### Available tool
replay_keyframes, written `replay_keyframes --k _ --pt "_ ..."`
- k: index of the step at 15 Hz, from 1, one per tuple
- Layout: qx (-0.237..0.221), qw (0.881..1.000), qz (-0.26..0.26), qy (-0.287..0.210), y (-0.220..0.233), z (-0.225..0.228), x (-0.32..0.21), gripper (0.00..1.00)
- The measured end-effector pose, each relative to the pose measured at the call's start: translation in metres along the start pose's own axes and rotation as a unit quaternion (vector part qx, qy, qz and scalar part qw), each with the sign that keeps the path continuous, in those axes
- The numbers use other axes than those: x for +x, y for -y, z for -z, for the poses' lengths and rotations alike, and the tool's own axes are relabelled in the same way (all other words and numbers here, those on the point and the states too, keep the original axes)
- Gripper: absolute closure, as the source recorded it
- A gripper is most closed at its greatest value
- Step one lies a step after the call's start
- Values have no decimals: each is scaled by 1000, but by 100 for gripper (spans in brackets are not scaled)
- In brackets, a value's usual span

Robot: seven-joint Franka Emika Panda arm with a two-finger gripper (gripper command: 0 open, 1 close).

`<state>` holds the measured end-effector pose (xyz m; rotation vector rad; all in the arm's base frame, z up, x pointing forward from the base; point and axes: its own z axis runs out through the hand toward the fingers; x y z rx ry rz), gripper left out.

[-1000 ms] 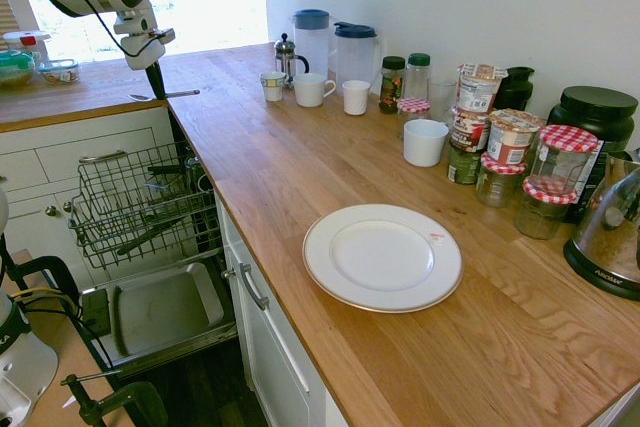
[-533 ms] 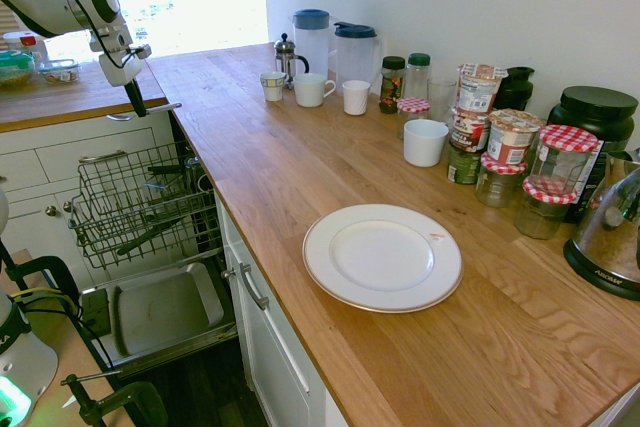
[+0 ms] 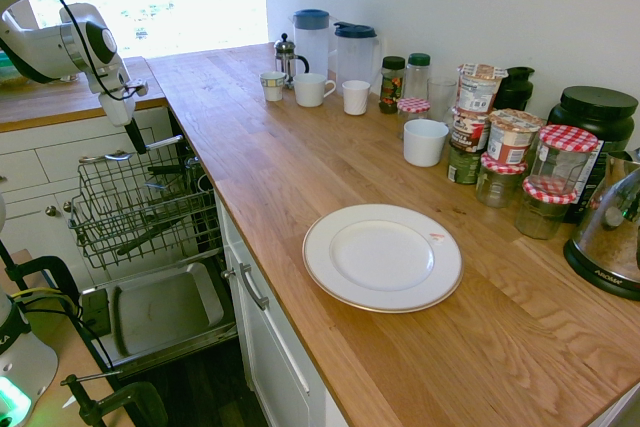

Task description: Put the spoon in the dishwasher

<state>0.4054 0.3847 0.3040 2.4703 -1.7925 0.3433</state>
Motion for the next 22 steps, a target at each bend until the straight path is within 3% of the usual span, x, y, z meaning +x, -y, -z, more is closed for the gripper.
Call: replay_keyframes --k 6,14,22 --pt "0 999 50 -8 -21 3 -35 100" --pt "-36 997 73 6 -54 -84 -82 100" --pt "-43 997 58 18 -59 -143 -63 100"
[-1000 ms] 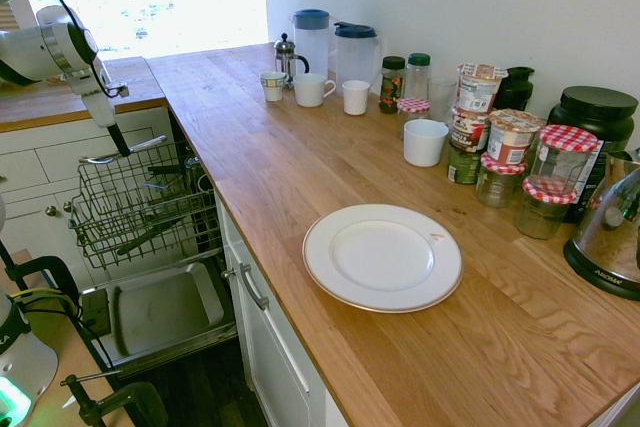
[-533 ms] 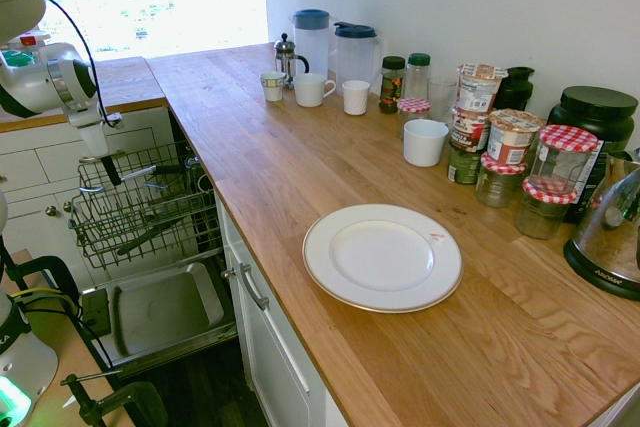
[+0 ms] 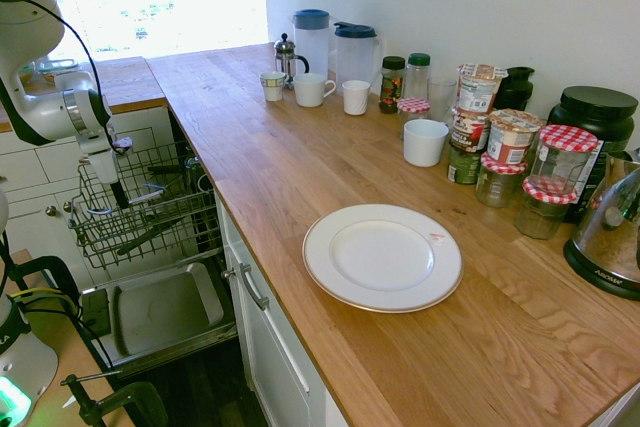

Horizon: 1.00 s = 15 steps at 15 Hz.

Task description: Put the spoon in the dishwasher

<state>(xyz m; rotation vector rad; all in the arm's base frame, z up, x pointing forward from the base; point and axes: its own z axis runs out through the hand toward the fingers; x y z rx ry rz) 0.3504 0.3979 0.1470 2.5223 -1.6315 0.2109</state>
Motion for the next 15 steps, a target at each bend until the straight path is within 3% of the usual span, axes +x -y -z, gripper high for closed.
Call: replay_keyframes --k 8,9,15 --pt "3 1000 -4 14 9 -58 1 100" --pt "4 1000 -4 14 10 -63 0 0" --pt "16 1000 -3 9 17 -65 -3 0"
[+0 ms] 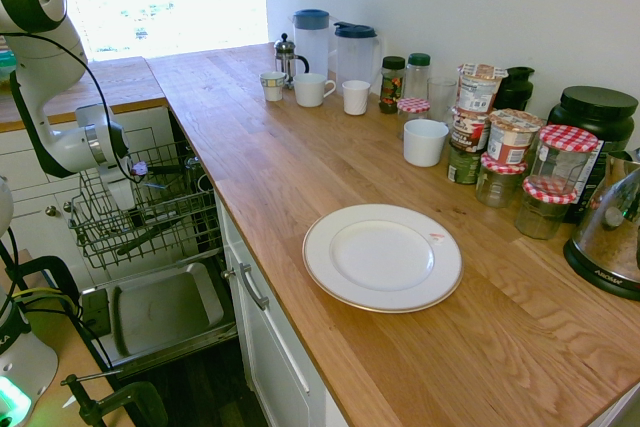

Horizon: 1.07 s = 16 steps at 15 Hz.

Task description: Put the spoon in the dishwasher

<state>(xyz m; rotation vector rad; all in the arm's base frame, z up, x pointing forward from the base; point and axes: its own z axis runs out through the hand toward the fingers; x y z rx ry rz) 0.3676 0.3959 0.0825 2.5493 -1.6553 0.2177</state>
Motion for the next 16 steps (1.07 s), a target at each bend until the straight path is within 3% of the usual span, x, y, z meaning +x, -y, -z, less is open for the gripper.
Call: replay_keyframes --k 9,16 --pt "7 1000 7 -7 -9 13 -7 0" --pt "12 999 -15 -34 -39 103 28 0"
